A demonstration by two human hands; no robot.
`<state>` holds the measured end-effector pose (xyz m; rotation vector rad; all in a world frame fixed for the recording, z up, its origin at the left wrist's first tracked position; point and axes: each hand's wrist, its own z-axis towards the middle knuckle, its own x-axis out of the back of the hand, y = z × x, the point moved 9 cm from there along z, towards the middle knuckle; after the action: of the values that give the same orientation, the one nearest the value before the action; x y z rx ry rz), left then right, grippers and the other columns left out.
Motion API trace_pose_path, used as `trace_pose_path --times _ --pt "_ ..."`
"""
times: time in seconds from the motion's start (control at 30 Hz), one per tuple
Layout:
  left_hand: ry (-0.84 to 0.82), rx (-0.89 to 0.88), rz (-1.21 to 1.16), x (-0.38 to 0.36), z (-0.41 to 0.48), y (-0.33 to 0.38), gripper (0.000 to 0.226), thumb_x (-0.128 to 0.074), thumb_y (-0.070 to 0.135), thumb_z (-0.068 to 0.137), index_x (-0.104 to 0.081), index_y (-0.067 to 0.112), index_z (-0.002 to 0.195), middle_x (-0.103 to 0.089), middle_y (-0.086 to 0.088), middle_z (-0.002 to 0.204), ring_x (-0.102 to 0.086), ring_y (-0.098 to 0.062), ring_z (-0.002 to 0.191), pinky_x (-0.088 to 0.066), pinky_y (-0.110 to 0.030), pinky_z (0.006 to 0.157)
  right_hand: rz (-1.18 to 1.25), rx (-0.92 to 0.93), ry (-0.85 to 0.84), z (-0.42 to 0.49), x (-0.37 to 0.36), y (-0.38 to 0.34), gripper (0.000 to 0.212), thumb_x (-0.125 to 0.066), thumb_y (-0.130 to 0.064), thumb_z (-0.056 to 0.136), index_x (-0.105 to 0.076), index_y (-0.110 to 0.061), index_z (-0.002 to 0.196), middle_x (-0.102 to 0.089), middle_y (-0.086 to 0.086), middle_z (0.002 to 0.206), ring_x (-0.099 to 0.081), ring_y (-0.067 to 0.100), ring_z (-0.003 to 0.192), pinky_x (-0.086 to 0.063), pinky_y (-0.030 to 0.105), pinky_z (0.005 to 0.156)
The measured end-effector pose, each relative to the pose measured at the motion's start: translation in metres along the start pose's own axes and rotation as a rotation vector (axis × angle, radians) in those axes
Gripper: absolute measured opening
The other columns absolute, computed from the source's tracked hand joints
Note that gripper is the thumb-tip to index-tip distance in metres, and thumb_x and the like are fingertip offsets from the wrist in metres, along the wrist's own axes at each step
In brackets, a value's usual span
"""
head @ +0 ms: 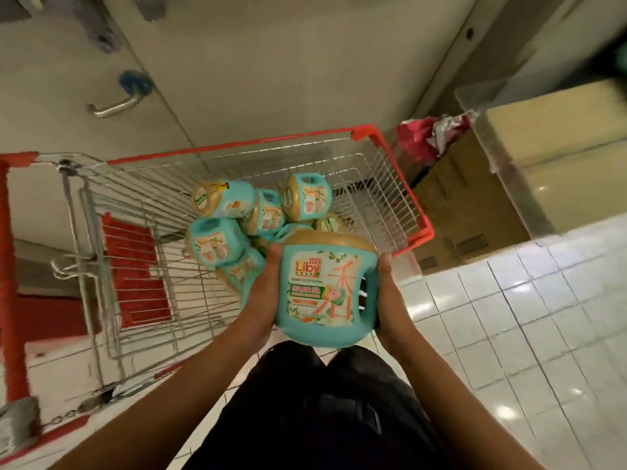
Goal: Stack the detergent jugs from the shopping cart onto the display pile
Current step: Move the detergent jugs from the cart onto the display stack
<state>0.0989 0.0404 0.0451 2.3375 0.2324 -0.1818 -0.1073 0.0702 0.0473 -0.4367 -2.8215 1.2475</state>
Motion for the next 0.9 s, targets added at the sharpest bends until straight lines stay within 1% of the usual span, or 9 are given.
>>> trace_pose_path --times 0.07,0.13,0.23,0.33,0.47,0.6,0.67,0.77,0.9 --pt "-0.045 0.015 0.085 -0.041 -0.003 -0.009 0.054 -0.045 0.074 0.097 -0.084 0.037 0.105 -0.082 -0.004 0.108 -0.08 -0.023 0.099 -0.066 -0.039 0.076 0.042 0.009 0.046 -0.01 0.043 0.005 0.09 -0.022 -0.083 0.089 -0.069 -0.019 0.13 -0.077 0.015 0.114 -0.078 0.03 0.102 -0.067 0.044 0.083" --pt "-0.078 0.025 0.166 -0.081 -0.004 -0.02 0.055 -0.044 0.072 0.099 -0.084 0.035 0.107 -0.082 -0.003 0.106 -0.08 -0.02 0.096 -0.065 -0.032 0.069 0.079 0.019 0.099 -0.021 0.085 0.008 0.089 -0.022 -0.09 0.09 -0.071 -0.025 0.126 -0.079 0.011 0.112 -0.078 0.034 0.103 -0.065 0.049 0.088" --pt "-0.144 0.041 0.269 -0.148 -0.007 -0.041 0.058 -0.044 0.072 0.099 -0.082 0.03 0.112 -0.082 -0.004 0.107 -0.08 -0.021 0.097 -0.065 -0.034 0.072 0.129 0.049 0.154 -0.038 0.153 0.01 0.073 -0.02 -0.085 0.096 -0.074 -0.041 0.115 -0.079 0.012 0.113 -0.077 0.037 0.103 -0.064 0.056 0.091" --pt "-0.243 0.045 0.342 -0.217 -0.018 -0.063 0.054 -0.043 0.078 0.096 -0.084 0.043 0.098 -0.083 -0.001 0.101 -0.081 -0.02 0.092 -0.064 -0.031 0.065 0.17 0.046 0.194 -0.049 0.221 0.012 0.074 -0.017 -0.079 0.1 -0.075 -0.036 0.117 -0.078 0.013 0.114 -0.077 0.039 0.103 -0.062 0.057 0.093" --pt "-0.333 0.033 0.397 -0.305 -0.027 -0.095 0.066 -0.043 0.089 0.086 -0.08 0.041 0.113 -0.081 -0.005 0.113 -0.079 -0.026 0.104 -0.066 -0.045 0.08 0.196 0.066 0.252 -0.06 0.315 0.008 0.081 -0.023 -0.081 0.099 -0.072 -0.022 0.125 -0.076 0.017 0.116 -0.077 0.038 0.104 -0.064 0.053 0.091" --pt "-0.438 0.038 0.443 -0.384 -0.033 -0.12 0.056 -0.029 0.078 0.102 -0.076 0.052 0.116 -0.079 -0.004 0.121 -0.077 -0.027 0.112 -0.062 -0.053 0.092 0.198 0.099 0.244 -0.063 0.386 0.0 0.078 -0.022 -0.081 0.099 -0.073 -0.027 0.122 -0.077 0.011 0.115 -0.076 0.036 0.107 -0.064 0.052 0.091" --pt "-0.423 0.04 0.472 -0.414 -0.035 -0.127 0.063 -0.028 0.077 0.102 -0.078 0.042 0.118 -0.079 -0.006 0.12 -0.076 -0.027 0.112 -0.059 -0.058 0.099 0.208 0.114 0.26 -0.064 0.416 -0.004 0.079 -0.022 -0.082 0.097 -0.073 -0.027 0.122 -0.076 0.012 0.115 -0.075 0.038 0.108 -0.062 0.057 0.094" --pt "-0.426 0.043 0.509 -0.453 -0.031 -0.131 0.071 -0.031 0.078 0.098 -0.075 0.031 0.127 -0.077 -0.008 0.125 -0.074 -0.029 0.117 -0.055 -0.059 0.105 0.237 0.129 0.28 -0.058 0.452 -0.013 0.081 -0.024 -0.086 0.094 -0.072 -0.028 0.123 -0.075 0.013 0.115 -0.074 0.042 0.108 -0.06 0.061 0.095" --pt "-0.448 0.024 0.579 -0.505 -0.017 -0.127 0.072 -0.028 0.083 0.096 -0.078 0.036 0.121 -0.079 -0.004 0.119 -0.077 -0.025 0.111 -0.058 -0.054 0.101 0.285 0.123 0.305 -0.044 0.491 -0.034 0.079 -0.026 -0.084 0.095 -0.074 -0.027 0.12 -0.072 0.019 0.117 -0.068 0.048 0.113 -0.059 0.061 0.095"
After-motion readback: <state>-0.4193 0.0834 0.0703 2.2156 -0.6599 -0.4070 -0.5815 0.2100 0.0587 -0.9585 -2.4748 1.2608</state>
